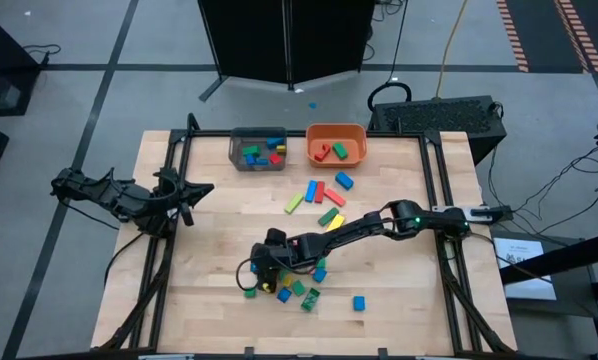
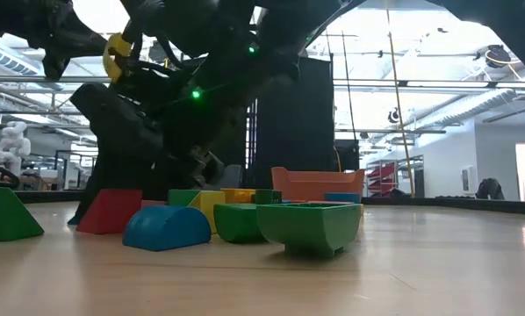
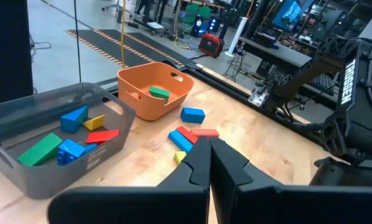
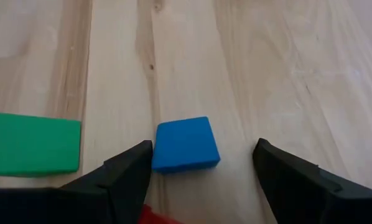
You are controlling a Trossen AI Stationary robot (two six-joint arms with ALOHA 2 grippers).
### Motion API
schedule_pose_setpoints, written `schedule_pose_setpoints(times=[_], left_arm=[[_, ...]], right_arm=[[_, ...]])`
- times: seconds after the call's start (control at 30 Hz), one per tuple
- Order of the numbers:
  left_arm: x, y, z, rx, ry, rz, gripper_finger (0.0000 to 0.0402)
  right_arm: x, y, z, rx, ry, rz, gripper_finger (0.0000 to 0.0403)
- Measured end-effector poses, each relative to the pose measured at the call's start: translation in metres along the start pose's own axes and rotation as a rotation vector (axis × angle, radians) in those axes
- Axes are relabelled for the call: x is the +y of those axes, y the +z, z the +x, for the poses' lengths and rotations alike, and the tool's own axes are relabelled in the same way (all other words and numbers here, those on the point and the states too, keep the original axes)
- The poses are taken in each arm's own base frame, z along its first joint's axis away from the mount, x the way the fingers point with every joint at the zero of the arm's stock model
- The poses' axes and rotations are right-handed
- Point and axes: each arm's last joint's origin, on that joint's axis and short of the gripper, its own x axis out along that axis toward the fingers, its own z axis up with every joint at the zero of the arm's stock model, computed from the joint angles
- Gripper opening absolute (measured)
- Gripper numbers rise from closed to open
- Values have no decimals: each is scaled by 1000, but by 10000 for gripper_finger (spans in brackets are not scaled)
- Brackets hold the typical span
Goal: Sort blocks by size
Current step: Put the small blue block into the black bin
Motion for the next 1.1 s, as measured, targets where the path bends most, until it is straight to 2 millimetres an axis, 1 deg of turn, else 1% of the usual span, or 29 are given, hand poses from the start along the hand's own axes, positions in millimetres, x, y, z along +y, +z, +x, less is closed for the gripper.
schedule_pose_setpoints(times=[0.1, 0.23, 0.37, 0.5, 0.67, 0.83, 0.9, 0.97, 1.03, 1.1], left_arm=[[0, 0, 0, 0, 0, 0, 0], [0, 0, 0, 0, 0, 0, 0], [0, 0, 0, 0, 0, 0, 0], [0, 0, 0, 0, 0, 0, 0], [0, 0, 0, -1, 0, -1, 0], [0, 1, 0, -5, -3, -6, 0], [0, 1, 0, -5, -3, -19, 0], [0, 0, 0, -4, -3, -31, 0], [0, 0, 0, -4, -3, -31, 0], [0, 0, 0, -5, -3, -32, 0]], right_arm=[[0, 0, 0, -9, -3, -22, 267], [1, 4, 2, -66, 14, -74, 253], [-2, 6, 4, -77, 18, -71, 234], [-4, 5, 3, -55, 12, -59, 194], [-4, 5, 3, -46, 9, -60, 115], [-9, 9, 0, -36, 4, -50, 114], [-17, 17, -3, -24, -8, -38, 114], [-29, 32, -9, -27, -19, -35, 114], [-43, 55, -20, -80, -1, -41, 114], [-59, 74, -30, -117, -11, -54, 114]])
